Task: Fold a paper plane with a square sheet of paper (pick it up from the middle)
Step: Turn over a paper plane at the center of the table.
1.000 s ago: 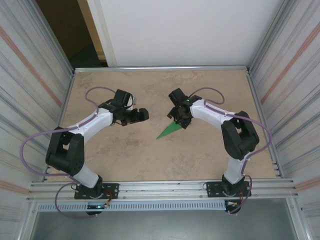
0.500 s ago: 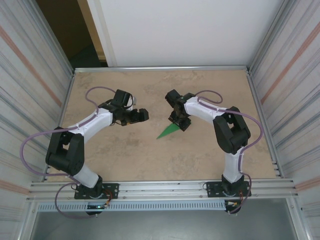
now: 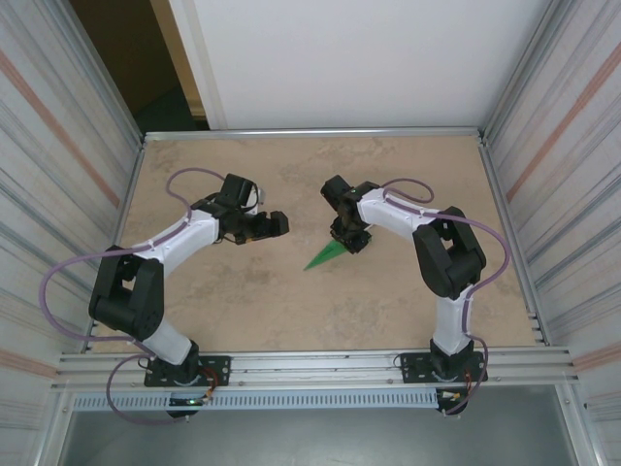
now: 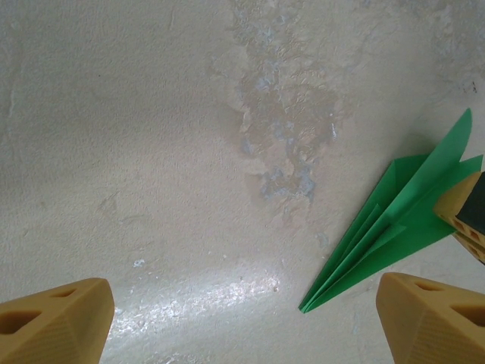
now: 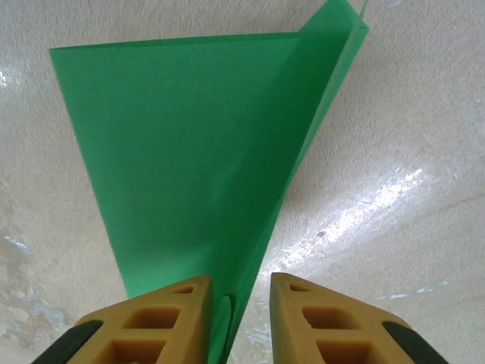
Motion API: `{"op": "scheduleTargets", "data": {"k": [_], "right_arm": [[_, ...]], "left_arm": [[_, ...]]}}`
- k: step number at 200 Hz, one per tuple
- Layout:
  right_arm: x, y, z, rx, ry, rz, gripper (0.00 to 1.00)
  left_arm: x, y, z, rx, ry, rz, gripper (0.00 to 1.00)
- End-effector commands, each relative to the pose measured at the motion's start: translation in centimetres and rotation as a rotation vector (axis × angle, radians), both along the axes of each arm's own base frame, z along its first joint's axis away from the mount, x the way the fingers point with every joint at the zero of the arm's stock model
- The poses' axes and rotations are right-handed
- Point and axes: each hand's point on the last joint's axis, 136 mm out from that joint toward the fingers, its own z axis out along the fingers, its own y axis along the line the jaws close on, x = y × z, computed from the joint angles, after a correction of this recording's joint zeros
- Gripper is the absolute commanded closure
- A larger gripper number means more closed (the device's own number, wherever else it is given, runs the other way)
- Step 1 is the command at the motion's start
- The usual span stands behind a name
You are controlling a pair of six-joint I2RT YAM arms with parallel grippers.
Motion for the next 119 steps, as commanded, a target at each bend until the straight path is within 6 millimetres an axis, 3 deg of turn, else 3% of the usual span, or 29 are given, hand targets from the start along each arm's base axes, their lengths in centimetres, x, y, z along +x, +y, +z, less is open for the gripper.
{"op": "scheduleTargets", "data": {"k": [1, 35, 57, 95, 119], "right_arm": [[-0.2, -0.7, 0.8, -0.015, -0.011, -0.018, 0.84], [0.9, -1.0, 3.4, -0.032, -0.095, 0.038, 1.0], [2.3, -0.1, 5.5, 0.002, -0.187, 0.129, 1.0], [4.6, 3.6, 9.7, 0.16, -0.424, 0.354, 1.0], [5.3, 7.7, 11.4, 0.381, -0.55, 0.51, 1.0]], "left_arm": [[-0.3, 0.7, -0.4, 0.013, 0.015, 0.006, 0.1], [0.0, 1.9, 0.0, -0.017, 0.008, 0.064, 0.1], [0.1, 3.2, 0.4, -0.071, 0.002, 0.126, 0.1], [0.2, 5.3, 0.7, -0.169, -0.011, 0.239, 0.1], [0.4, 5.9, 1.2, -0.201, -0.044, 0.275, 0.1]]}}
